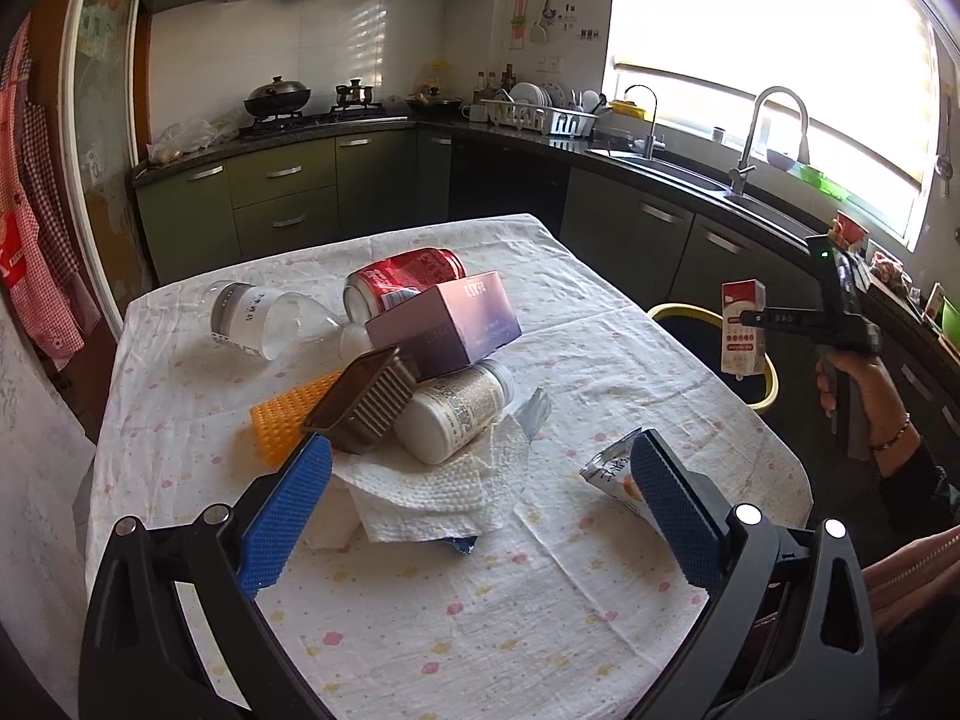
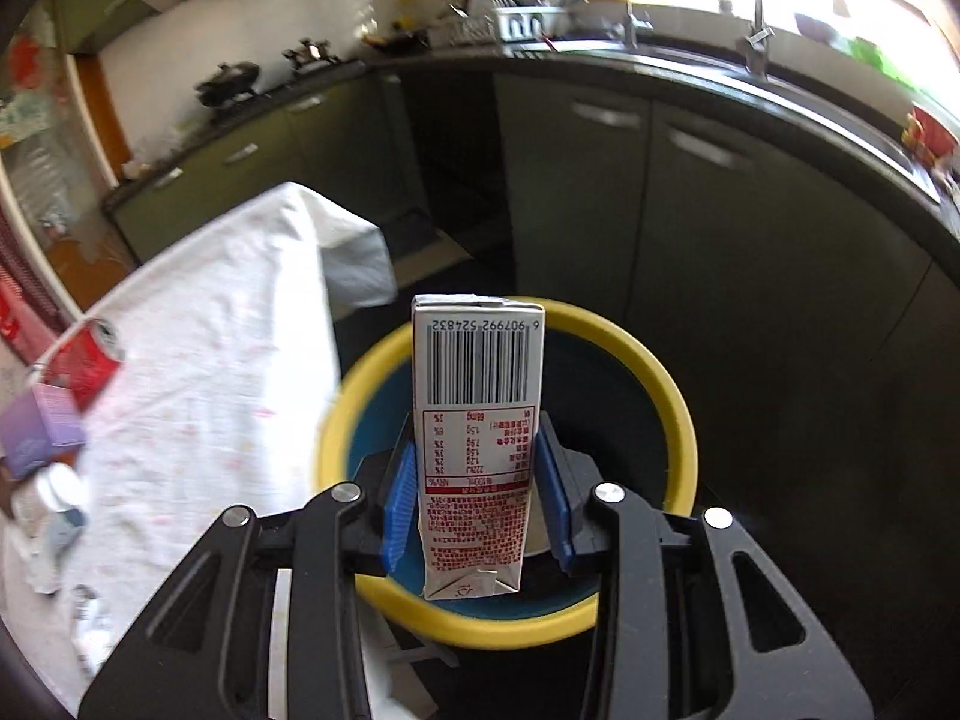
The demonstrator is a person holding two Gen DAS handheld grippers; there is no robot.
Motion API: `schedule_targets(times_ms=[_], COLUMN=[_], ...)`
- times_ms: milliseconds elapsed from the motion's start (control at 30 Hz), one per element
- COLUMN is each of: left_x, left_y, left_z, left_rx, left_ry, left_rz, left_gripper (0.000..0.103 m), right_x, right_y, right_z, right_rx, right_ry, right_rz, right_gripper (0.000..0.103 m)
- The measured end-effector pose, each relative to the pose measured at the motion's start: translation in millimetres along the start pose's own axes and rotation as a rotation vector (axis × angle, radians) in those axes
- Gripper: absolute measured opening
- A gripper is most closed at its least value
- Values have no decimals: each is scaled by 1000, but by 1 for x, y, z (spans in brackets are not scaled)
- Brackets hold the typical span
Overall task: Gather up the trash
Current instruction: 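Carry the milk carton with the right gripper and drop it into the bin, then grasp the white snack bag with the left gripper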
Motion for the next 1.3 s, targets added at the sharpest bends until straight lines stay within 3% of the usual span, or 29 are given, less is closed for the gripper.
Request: schedule_targets(times_ms=[67,100,133,467,733,1033,1133,1300], left_x=[0,1,1,-7,-19,-41,-48,-49], left_y=[3,5,7,39,71,76,76,79], left_z=[3,5,7,32,70,129,140,150], left_rx=[-5,-8,-10,-92,-167,-132,-135,-108], left_ry=[-8,-11,-16,-86,-211,-418,-457,-479], left_rz=[7,11,16,37,-54,-198,-232,-206], left_gripper=[98,98,98,98,98,98,98,93], right_x=[1,1,2,-14,-36,-47,-49,-56], right_y=[5,8,10,1,-12,1,6,14], right_z=[15,20,24,-28,-62,-69,-69,-67], right_rx=[-12,-20,-27,23,56,146,169,197], right_ry=[-6,-6,0,114,135,131,128,116], right_rz=[9,10,17,-3,-35,47,67,98], right_gripper=[38,48,52,62,65,65,66,66])
Point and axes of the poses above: each gripper's, at about its wrist camera, not at the fingertips, and z roughly the way its jaws point, y to its right, x to its top, the point moved 7 cm from there along z, roughly the way its jaws point, and after that the axes turned 12 degrees about -x, right-handed, at the moved point
